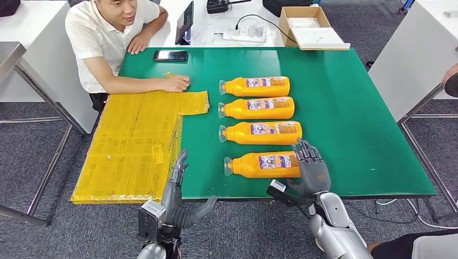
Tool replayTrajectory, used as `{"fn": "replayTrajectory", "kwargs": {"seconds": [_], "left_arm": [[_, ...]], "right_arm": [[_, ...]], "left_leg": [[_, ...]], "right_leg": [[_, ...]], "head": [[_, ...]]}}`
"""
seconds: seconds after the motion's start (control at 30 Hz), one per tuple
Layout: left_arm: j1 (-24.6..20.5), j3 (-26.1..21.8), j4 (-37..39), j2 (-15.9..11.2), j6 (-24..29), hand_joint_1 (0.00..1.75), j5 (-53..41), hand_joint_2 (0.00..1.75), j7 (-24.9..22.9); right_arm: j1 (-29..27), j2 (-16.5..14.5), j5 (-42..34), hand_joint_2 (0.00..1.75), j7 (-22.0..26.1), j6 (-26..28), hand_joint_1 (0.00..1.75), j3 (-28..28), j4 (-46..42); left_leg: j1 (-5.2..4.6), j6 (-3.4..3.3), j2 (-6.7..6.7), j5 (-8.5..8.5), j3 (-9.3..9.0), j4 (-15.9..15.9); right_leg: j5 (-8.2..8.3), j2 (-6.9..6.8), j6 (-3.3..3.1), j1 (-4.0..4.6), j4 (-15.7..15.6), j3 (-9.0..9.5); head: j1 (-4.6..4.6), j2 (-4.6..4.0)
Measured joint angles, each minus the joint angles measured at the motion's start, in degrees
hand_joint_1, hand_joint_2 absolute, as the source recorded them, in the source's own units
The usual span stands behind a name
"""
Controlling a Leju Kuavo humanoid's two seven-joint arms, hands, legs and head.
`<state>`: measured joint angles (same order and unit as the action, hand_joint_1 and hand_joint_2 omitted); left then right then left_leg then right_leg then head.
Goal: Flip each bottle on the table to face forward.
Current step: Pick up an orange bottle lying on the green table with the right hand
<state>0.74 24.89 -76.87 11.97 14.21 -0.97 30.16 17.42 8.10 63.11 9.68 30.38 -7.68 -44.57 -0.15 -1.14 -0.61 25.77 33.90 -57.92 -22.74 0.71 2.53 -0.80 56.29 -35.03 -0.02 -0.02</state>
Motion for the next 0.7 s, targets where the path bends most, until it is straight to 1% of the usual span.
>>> {"fn": "replayTrajectory", "kwargs": {"seconds": [0.13, 0.27, 0.33, 0.37, 0.47, 0.5, 0.57, 0.6, 0.7], "left_arm": [[0.0, 0.0, 0.0, 0.0, -1.2, 0.00, 1.3, 1.75, -1.1], [-0.1, -0.1, 0.0, 0.0, -2.1, 0.00, 1.8, 1.75, -1.7], [-0.2, -0.1, 0.0, 0.0, -2.4, 0.00, 2.1, 1.75, -1.9], [-0.3, -0.1, 0.0, 0.0, -2.6, 0.00, 2.3, 1.75, -2.0], [-0.6, -0.1, 0.0, 0.0, -3.2, 0.00, 2.7, 1.75, -2.2], [-0.8, -0.1, 0.0, 0.0, -3.4, 0.00, 2.9, 1.75, -2.3], [-1.0, -0.1, 0.0, 0.0, -3.7, 0.00, 3.1, 1.75, -2.3], [-1.0, 0.0, 0.0, 0.0, -3.8, 0.00, 3.1, 1.75, -2.3], [-1.1, 0.0, 0.0, 0.0, -4.0, 0.00, 3.2, 1.75, -2.3]], "right_arm": [[2.6, 0.4, -1.7, 1.75, -1.0, -5.5, 0.00, -0.5, 2.7], [5.3, 0.7, -2.4, 1.75, -1.5, -9.7, 0.00, -1.0, 5.5], [6.8, 0.7, -2.1, 1.75, -2.2, -11.6, 0.05, -1.5, 7.0], [7.6, 0.7, -1.7, 1.75, -2.5, -12.7, 0.23, -1.9, 7.8], [9.8, 0.8, -0.3, 1.75, -3.3, -16.5, 1.15, -3.3, 10.2], [10.3, 0.9, 0.1, 1.75, -3.4, -17.8, 1.30, -3.9, 10.9], [11.2, 1.0, 0.5, 1.75, -3.3, -19.4, 1.33, -4.9, 12.1], [11.6, 1.1, 0.6, 1.75, -3.2, -19.9, 1.39, -5.3, 12.5], [12.3, 1.3, 0.6, 1.75, -2.8, -20.3, 1.69, -6.3, 13.5]], "left_leg": [[0.00, 0.00, 0.02, 0.00, -0.11, 0.0], [0.00, -0.01, 0.05, 0.02, -0.31, 0.0], [0.00, -0.03, 0.09, 0.03, -0.44, 0.0], [0.00, -0.05, 0.10, 0.05, -0.53, 0.0], [-0.01, -0.10, 0.13, 0.08, -0.82, 0.0], [-0.01, -0.11, 0.13, 0.08, -0.89, 0.0], [-0.02, -0.13, 0.13, 0.07, -1.00, 0.0], [-0.03, -0.13, 0.13, 0.07, -1.04, 0.0], [-0.04, -0.14, 0.13, 0.06, -1.14, 0.0]], "right_leg": [[0.00, 0.01, 0.00, 0.01, 0.0, 0.07], [0.00, 0.02, 0.00, 0.01, 0.0, 0.24], [0.00, 0.02, 0.00, 0.01, 0.0, 0.37], [0.00, 0.03, 0.00, 0.01, 0.0, 0.45], [0.01, 0.05, 0.01, 0.01, -0.1, 0.71], [0.01, 0.06, 0.01, 0.01, -0.1, 0.78], [0.04, 0.05, 0.04, 0.01, -0.1, 0.90], [0.05, 0.06, 0.05, 0.01, -0.1, 0.94], [0.07, 0.06, 0.05, 0.00, -0.1, 1.03]], "head": [[0.00, 0.01], [0.00, 0.01], [0.00, 0.01], [0.00, 0.01], [0.01, 0.02], [0.01, 0.02], [0.01, 0.01], [0.01, 0.01], [0.00, 0.00]]}}
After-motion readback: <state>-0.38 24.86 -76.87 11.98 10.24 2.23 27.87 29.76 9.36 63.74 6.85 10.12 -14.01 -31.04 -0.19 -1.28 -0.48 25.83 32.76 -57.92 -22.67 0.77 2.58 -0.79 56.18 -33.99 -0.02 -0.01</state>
